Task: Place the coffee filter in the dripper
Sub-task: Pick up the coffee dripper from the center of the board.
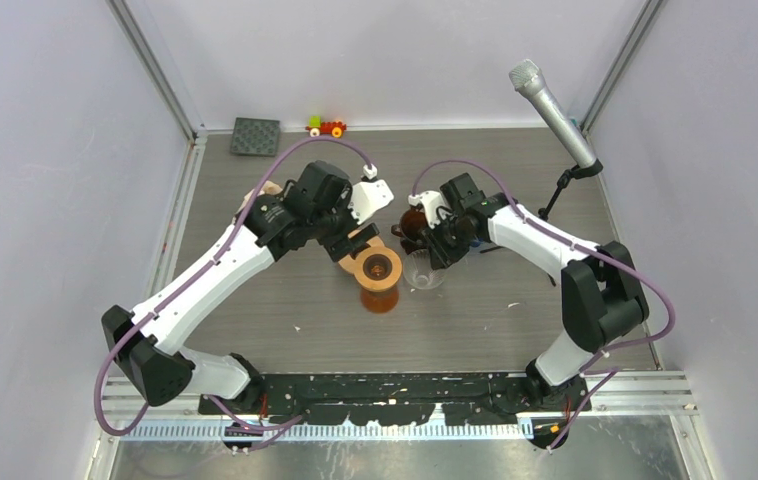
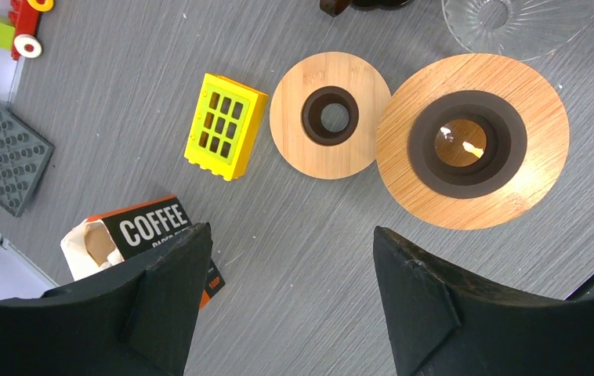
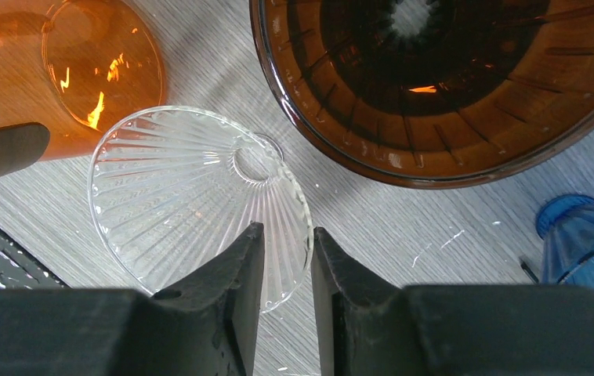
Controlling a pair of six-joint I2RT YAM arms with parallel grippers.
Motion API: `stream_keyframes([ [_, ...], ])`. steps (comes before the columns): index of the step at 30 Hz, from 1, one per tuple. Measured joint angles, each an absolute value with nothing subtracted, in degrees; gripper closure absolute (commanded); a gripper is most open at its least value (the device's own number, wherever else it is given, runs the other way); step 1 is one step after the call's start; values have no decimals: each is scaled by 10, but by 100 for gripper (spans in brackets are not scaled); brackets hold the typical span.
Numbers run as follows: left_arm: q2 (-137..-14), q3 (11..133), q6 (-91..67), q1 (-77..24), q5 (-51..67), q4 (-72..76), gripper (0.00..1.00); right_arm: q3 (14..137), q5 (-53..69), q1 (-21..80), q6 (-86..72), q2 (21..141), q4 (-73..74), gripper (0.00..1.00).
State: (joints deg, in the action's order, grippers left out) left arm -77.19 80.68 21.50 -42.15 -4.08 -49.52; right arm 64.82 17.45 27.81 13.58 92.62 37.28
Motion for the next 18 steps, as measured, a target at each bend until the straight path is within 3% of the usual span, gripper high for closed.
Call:
stream_keyframes([
  [6,-766,804,215,-422,-41,-495,23,651,178,278,134,938,378,76],
  [15,-766,805,211,-420,-45,-496,14,661,189,278,127,932,389,99],
  [18,-771,814,201,-402,-31,-506,14,661,186,278,127,914,396,99],
])
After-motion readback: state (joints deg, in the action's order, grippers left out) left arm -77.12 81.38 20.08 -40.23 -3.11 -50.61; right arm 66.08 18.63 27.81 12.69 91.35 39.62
